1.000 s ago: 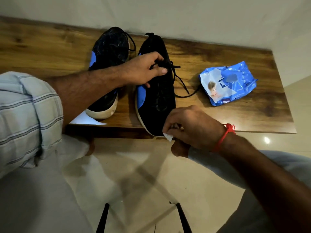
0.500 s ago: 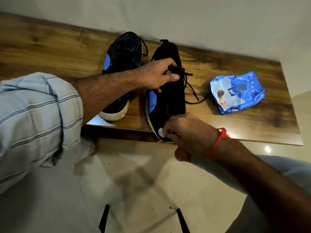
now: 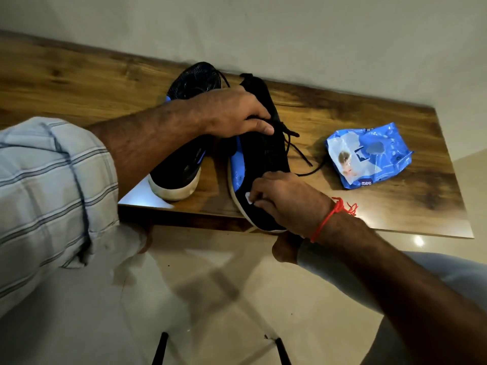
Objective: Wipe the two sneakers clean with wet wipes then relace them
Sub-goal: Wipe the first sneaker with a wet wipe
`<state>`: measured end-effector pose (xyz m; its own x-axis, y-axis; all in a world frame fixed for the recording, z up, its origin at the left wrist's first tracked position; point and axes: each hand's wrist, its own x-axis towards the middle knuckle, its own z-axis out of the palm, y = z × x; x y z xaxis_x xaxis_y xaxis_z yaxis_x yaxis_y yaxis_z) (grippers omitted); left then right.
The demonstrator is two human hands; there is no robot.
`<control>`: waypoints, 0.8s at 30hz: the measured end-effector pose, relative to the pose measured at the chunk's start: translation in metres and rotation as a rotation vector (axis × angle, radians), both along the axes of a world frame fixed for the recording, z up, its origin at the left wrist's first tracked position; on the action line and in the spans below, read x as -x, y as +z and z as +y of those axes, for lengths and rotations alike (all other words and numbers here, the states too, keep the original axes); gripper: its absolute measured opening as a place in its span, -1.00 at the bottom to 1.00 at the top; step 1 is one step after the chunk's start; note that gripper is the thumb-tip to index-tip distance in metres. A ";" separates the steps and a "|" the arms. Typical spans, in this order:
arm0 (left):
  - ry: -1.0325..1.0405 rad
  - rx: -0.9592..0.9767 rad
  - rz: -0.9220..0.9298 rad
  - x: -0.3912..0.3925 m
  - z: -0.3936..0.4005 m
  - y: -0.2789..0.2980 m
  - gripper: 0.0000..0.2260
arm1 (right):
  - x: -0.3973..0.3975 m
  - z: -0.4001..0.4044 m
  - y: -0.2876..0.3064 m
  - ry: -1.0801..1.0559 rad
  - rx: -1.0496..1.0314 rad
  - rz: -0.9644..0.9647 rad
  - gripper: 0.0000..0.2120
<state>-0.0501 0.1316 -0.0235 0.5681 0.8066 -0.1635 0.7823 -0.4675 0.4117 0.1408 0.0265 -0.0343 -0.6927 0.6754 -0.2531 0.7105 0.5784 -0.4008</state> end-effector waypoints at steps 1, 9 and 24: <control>0.013 0.021 -0.029 -0.001 0.002 -0.001 -0.58 | -0.001 0.003 0.002 -0.009 0.034 -0.031 -0.89; 0.119 0.120 -0.194 -0.007 0.012 -0.006 -0.78 | 0.003 0.044 0.007 -0.261 -0.380 0.310 -0.92; 0.137 0.129 -0.203 -0.008 0.007 -0.008 -0.79 | 0.006 0.047 0.011 -0.303 -0.265 0.115 -0.92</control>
<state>-0.0418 0.1390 -0.0318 0.4864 0.8582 -0.1641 0.7301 -0.2960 0.6159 0.1350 0.0735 -0.0230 -0.4658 0.8846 0.0240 0.8239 0.4435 -0.3529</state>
